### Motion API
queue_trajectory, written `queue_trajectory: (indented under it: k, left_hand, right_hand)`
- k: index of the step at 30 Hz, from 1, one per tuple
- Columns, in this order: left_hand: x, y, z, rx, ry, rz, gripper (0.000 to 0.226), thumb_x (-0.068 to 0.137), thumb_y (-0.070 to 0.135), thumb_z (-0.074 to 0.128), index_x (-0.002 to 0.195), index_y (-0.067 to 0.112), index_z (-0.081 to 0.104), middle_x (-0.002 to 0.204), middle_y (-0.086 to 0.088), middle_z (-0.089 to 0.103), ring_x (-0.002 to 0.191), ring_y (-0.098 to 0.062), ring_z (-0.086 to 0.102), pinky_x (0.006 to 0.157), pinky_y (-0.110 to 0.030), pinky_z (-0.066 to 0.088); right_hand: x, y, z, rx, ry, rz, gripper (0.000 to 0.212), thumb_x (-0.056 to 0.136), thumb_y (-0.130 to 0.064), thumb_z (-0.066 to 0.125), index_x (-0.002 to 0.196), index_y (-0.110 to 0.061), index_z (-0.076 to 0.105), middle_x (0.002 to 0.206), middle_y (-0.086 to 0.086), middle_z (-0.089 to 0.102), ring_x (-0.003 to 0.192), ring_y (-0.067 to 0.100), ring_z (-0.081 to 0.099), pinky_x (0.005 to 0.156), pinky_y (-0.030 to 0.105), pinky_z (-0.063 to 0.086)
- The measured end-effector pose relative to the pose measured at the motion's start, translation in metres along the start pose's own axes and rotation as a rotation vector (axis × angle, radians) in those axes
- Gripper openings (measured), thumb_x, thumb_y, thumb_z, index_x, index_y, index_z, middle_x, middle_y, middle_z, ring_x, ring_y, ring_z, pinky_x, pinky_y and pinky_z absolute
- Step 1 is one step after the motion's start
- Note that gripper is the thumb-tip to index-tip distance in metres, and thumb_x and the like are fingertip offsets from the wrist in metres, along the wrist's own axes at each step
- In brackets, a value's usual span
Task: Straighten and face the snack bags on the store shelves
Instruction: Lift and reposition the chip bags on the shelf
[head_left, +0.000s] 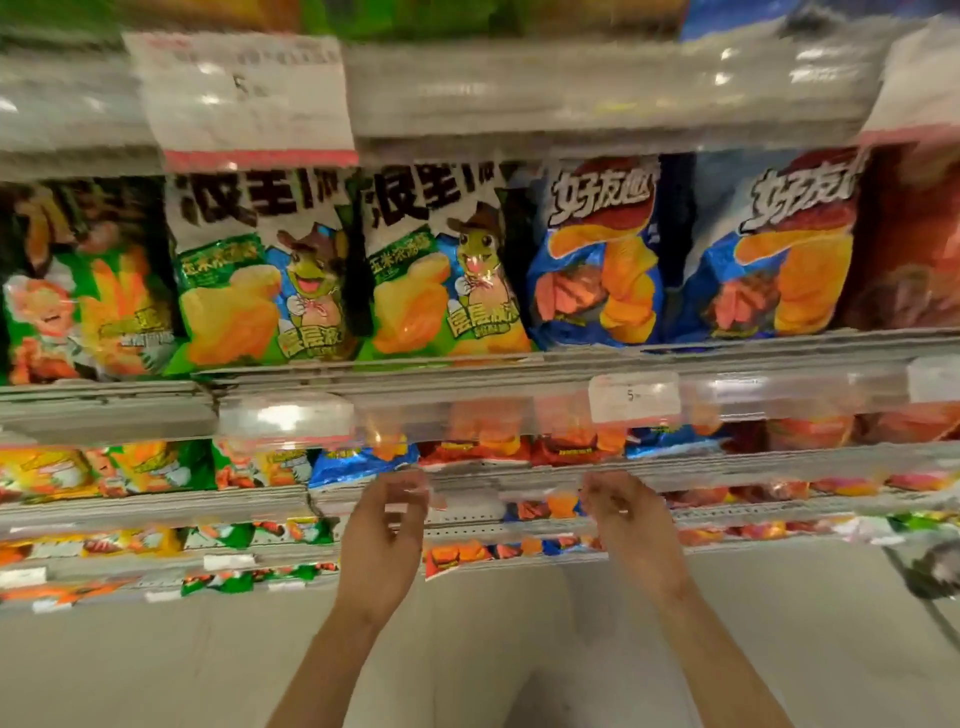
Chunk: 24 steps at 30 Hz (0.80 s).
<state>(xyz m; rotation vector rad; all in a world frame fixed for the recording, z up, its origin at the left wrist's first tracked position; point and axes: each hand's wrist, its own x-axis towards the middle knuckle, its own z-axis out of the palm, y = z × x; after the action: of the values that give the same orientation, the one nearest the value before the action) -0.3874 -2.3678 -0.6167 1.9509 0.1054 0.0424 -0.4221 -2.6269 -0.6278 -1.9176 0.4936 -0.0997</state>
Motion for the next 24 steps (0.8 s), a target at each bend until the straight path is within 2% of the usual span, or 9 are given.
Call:
queue_trajectory:
  k: [2, 4, 6, 7, 9, 12, 17, 24]
  left_hand:
    - [0.017, -0.019, 0.014, 0.087, 0.055, 0.121, 0.018, 0.098, 0.016, 0.063, 0.109, 0.031, 0.065, 0.111, 0.01, 0.067, 0.103, -0.016, 0.064, 0.086, -0.03, 0.052]
    - [0.037, -0.034, 0.025, 0.207, 0.128, 0.302, 0.023, 0.093, 0.022, 0.06, 0.115, 0.025, 0.064, 0.119, -0.002, 0.063, 0.112, -0.02, 0.057, 0.096, -0.03, 0.043]
    - [0.059, -0.05, 0.031, 0.328, 0.197, 0.443, 0.028, 0.092, 0.024, 0.06, 0.118, 0.015, 0.065, 0.119, -0.009, 0.059, 0.113, -0.023, 0.051, 0.096, -0.027, 0.037]
    - [0.069, -0.057, 0.033, 0.388, 0.231, 0.495, 0.029, 0.092, 0.026, 0.06, 0.117, 0.012, 0.065, 0.115, -0.01, 0.058, 0.11, -0.026, 0.05, 0.093, -0.03, 0.038]
    - [0.085, -0.073, 0.037, 0.485, 0.302, 0.563, 0.031, 0.093, 0.032, 0.06, 0.112, 0.008, 0.064, 0.108, -0.012, 0.057, 0.104, -0.032, 0.051, 0.088, -0.041, 0.042]
    - [0.109, -0.094, 0.044, 0.57, 0.411, 0.658, 0.039, 0.093, 0.037, 0.058, 0.115, 0.006, 0.065, 0.109, -0.017, 0.061, 0.104, -0.04, 0.055, 0.087, -0.051, 0.044]
    - [0.13, -0.113, 0.055, 0.571, 0.581, 0.848, 0.034, 0.092, 0.028, 0.062, 0.113, 0.002, 0.067, 0.119, -0.019, 0.064, 0.107, -0.04, 0.057, 0.092, -0.047, 0.041]
    - [0.134, -0.121, 0.066, 0.568, 0.688, 0.923, 0.03, 0.094, 0.027, 0.061, 0.112, 0.004, 0.067, 0.119, -0.014, 0.064, 0.108, -0.033, 0.055, 0.094, -0.037, 0.041]
  right_hand:
    - [0.021, 0.009, 0.006, -0.067, -0.011, -0.087, 0.027, 0.095, -0.004, 0.062, 0.093, -0.03, 0.07, 0.085, -0.015, 0.07, 0.08, 0.003, 0.066, 0.077, 0.023, 0.052]
    - [0.041, 0.016, 0.016, -0.129, 0.025, -0.212, 0.033, 0.095, -0.007, 0.062, 0.089, -0.04, 0.065, 0.092, -0.016, 0.07, 0.083, 0.006, 0.066, 0.079, 0.026, 0.051]
    - [0.061, 0.021, 0.028, -0.26, 0.082, -0.377, 0.017, 0.096, -0.019, 0.059, 0.092, -0.034, 0.066, 0.103, -0.009, 0.07, 0.092, 0.014, 0.065, 0.084, 0.033, 0.051]
    - [0.072, 0.023, 0.035, -0.354, 0.119, -0.473, 0.015, 0.096, -0.026, 0.055, 0.098, -0.026, 0.07, 0.106, -0.004, 0.07, 0.097, 0.019, 0.064, 0.087, 0.035, 0.051]
    - [0.091, 0.029, 0.049, -0.493, 0.18, -0.615, 0.034, 0.094, -0.035, 0.048, 0.106, -0.014, 0.073, 0.108, 0.005, 0.072, 0.101, 0.028, 0.064, 0.091, 0.04, 0.052]
    - [0.118, 0.04, 0.07, -0.616, 0.257, -0.762, 0.035, 0.093, -0.034, 0.047, 0.103, -0.013, 0.073, 0.107, 0.008, 0.072, 0.102, 0.03, 0.063, 0.092, 0.043, 0.052]
    - [0.136, 0.058, 0.082, -0.632, 0.336, -0.861, 0.031, 0.095, -0.033, 0.048, 0.105, -0.016, 0.073, 0.11, 0.005, 0.07, 0.106, 0.029, 0.061, 0.093, 0.048, 0.048]
    - [0.136, 0.063, 0.087, -0.64, 0.471, -0.956, 0.033, 0.096, -0.037, 0.047, 0.101, -0.017, 0.073, 0.105, 0.003, 0.072, 0.102, 0.026, 0.062, 0.086, 0.04, 0.051]
